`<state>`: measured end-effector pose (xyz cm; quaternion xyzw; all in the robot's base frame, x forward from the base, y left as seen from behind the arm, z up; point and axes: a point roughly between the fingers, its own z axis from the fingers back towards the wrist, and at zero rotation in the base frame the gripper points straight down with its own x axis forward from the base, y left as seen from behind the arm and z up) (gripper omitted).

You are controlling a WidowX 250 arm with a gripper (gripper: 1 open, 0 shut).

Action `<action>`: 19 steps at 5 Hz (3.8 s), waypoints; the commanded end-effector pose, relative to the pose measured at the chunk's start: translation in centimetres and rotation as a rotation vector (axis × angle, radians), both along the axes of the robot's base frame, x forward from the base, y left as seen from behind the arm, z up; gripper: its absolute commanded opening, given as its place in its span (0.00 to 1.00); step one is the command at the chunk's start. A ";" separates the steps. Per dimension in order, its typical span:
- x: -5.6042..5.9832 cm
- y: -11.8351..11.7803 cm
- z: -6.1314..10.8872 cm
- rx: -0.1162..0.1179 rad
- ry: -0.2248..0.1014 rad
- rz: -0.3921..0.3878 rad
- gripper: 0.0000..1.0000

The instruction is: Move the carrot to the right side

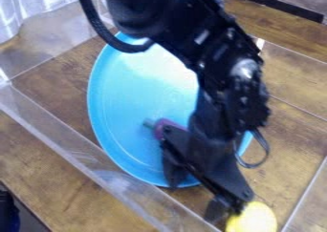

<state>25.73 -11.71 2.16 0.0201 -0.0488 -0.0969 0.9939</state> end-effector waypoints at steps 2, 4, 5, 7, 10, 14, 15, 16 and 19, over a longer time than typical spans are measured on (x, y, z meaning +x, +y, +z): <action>-0.4 -4.5 -0.3 -0.033 -0.008 -0.043 0.00; -1.2 -6.2 0.0 -0.036 0.002 -0.090 0.00; -1.3 -6.7 0.5 -0.035 0.002 -0.109 0.00; -1.4 -7.8 -0.2 -0.033 0.000 -0.110 0.00; 0.7 -6.8 -0.7 -0.030 0.001 -0.251 0.00; 1.1 -4.5 -0.9 -0.024 0.024 -0.245 0.00; 1.6 -4.6 -1.0 -0.027 0.033 -0.210 1.00; 2.0 -4.8 -1.0 -0.030 0.041 -0.178 1.00; 0.5 -4.7 -0.7 -0.047 0.058 -0.335 1.00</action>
